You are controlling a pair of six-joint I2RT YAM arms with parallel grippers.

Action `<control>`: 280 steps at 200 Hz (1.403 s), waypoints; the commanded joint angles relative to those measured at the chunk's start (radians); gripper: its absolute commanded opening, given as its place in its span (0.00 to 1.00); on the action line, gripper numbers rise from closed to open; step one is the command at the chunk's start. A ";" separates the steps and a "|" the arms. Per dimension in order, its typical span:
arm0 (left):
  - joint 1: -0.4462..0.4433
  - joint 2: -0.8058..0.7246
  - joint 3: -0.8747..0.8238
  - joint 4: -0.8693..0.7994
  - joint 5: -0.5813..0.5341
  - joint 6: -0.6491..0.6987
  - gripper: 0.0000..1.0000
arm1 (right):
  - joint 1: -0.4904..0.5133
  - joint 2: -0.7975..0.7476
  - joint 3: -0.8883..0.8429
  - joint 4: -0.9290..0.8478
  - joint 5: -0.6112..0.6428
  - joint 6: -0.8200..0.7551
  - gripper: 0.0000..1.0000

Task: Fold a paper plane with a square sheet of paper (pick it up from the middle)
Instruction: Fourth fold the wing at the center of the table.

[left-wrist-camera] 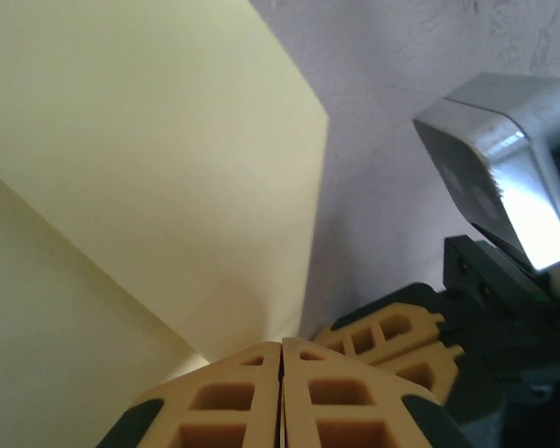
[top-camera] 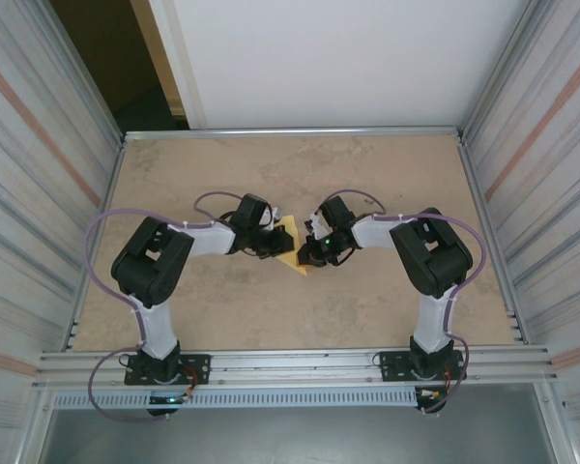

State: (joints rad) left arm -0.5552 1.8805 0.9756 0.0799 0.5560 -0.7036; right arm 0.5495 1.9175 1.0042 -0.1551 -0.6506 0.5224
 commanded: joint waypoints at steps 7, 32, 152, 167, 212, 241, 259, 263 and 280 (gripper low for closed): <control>0.011 0.037 0.044 0.000 0.000 0.001 0.10 | -0.008 0.059 -0.024 -0.115 0.117 0.019 0.09; 0.017 0.051 0.049 -0.008 -0.008 0.000 0.10 | -0.008 0.061 -0.026 -0.118 0.118 0.018 0.09; 0.024 0.131 0.060 -0.118 -0.061 0.009 0.10 | -0.030 -0.058 -0.049 -0.055 0.051 0.041 0.15; 0.025 0.129 0.063 -0.132 -0.065 0.010 0.10 | -0.048 -0.140 -0.074 -0.011 0.036 0.067 0.21; 0.024 0.122 0.069 -0.151 -0.069 0.001 0.09 | -0.071 -0.245 -0.096 -0.003 0.086 0.069 0.16; 0.025 0.121 0.069 -0.156 -0.072 -0.011 0.09 | -0.024 -0.193 -0.068 -0.003 0.071 0.064 0.09; 0.024 0.117 0.069 -0.161 -0.078 -0.013 0.09 | 0.006 -0.155 -0.045 0.001 0.066 0.065 0.07; 0.024 0.116 0.069 -0.162 -0.080 -0.014 0.09 | 0.008 -0.146 -0.041 0.004 0.061 0.068 0.07; 0.024 0.114 0.069 -0.164 -0.082 -0.018 0.09 | 0.017 -0.112 -0.027 0.019 0.046 0.076 0.06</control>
State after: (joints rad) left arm -0.5381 1.9629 1.0546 0.0216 0.5529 -0.7116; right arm 0.5537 1.7588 0.9348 -0.1432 -0.5903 0.5884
